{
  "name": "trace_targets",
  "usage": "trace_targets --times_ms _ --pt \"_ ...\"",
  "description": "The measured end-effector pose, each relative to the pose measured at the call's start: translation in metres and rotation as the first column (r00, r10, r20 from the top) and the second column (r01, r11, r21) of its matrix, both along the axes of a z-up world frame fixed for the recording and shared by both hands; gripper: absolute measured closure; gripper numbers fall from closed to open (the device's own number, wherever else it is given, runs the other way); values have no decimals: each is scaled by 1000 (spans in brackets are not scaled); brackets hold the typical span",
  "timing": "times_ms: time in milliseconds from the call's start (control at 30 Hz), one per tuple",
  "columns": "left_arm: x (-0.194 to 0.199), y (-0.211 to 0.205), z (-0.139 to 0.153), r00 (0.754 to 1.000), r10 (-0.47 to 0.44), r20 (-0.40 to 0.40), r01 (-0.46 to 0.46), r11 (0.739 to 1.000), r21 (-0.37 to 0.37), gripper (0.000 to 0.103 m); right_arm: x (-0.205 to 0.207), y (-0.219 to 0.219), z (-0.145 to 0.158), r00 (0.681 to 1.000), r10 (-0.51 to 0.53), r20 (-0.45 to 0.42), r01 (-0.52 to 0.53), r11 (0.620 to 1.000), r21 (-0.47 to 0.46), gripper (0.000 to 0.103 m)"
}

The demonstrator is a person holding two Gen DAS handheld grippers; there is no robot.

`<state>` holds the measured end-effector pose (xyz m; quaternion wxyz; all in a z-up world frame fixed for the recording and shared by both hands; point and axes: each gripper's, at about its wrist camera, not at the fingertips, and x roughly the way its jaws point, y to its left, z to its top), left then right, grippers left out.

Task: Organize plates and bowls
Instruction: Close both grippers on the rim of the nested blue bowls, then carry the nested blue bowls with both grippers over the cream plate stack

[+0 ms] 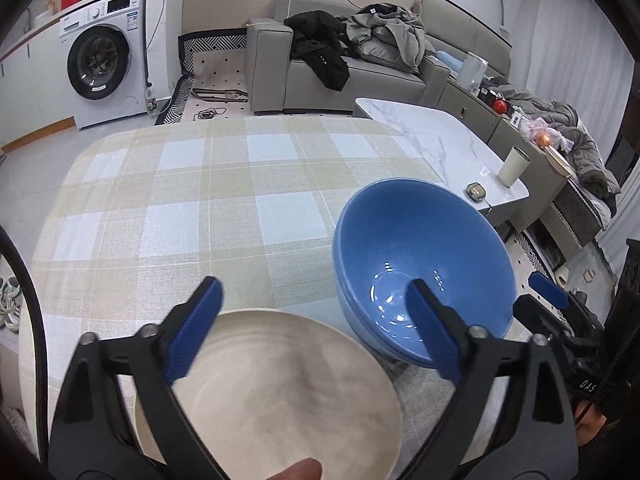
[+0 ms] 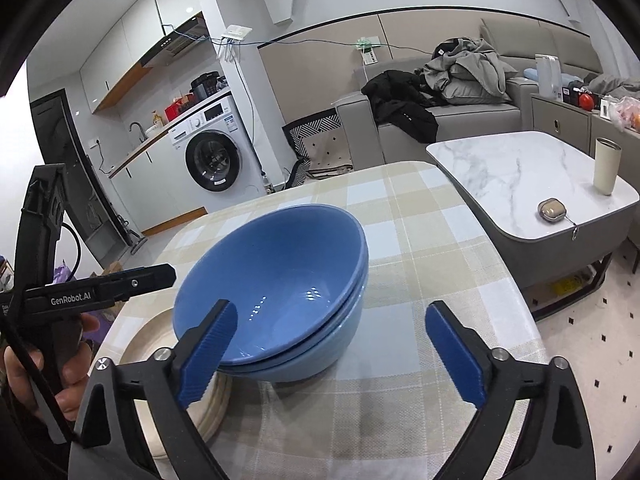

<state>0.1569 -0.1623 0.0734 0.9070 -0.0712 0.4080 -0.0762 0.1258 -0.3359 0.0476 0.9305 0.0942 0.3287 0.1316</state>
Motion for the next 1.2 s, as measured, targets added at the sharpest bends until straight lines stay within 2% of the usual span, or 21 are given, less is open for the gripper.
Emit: trace_targets --times_ms 267,500,567,633,667,733,800,900,967,1033,1067,1100,1200 --pt "17 17 -20 999 7 -51 -12 994 -105 1 7 -4 -9 998 -39 -45 41 998 39 3" --pt "34 16 -45 993 -7 -120 -17 980 -196 1 17 -8 -23 991 -29 -133 49 988 149 3" --pt "39 15 -50 991 -14 -130 -15 976 -218 1 19 -7 -25 990 -22 -141 45 985 167 5" --pt "43 13 -53 990 -16 -141 -16 973 -230 2 22 -6 -26 988 -11 -152 39 982 185 16" --pt "46 11 -55 989 -23 -149 -13 971 -237 3 24 -5 -27 987 -6 -161 37 981 191 19" --pt "50 9 -57 988 -32 -153 -7 968 -250 16 28 -1 -29 984 7 -177 29 979 200 23" --pt "52 5 -57 988 -55 -146 16 966 -259 23 30 1 -29 983 21 -184 18 977 210 29" --pt "52 0 -54 989 -78 -124 43 965 -260 36 29 5 -28 985 16 -175 19 979 201 30" --pt "52 -4 -53 990 -86 -109 57 967 -250 47 28 6 -26 987 17 -161 15 980 200 37" --pt "49 -6 -50 990 -101 -100 73 964 -255 61 25 8 -23 990 5 -144 21 983 182 49" --pt "50 -8 -50 989 -113 -98 84 962 -261 65 25 8 -22 990 1 -141 23 985 170 50" --pt "49 -9 -49 988 -120 -98 91 961 -260 69 25 9 -21 990 -1 -140 24 987 157 51" --pt "48 -18 -47 990 -117 -84 98 975 -199 69 24 10 -20 991 -14 -131 32 990 137 55"
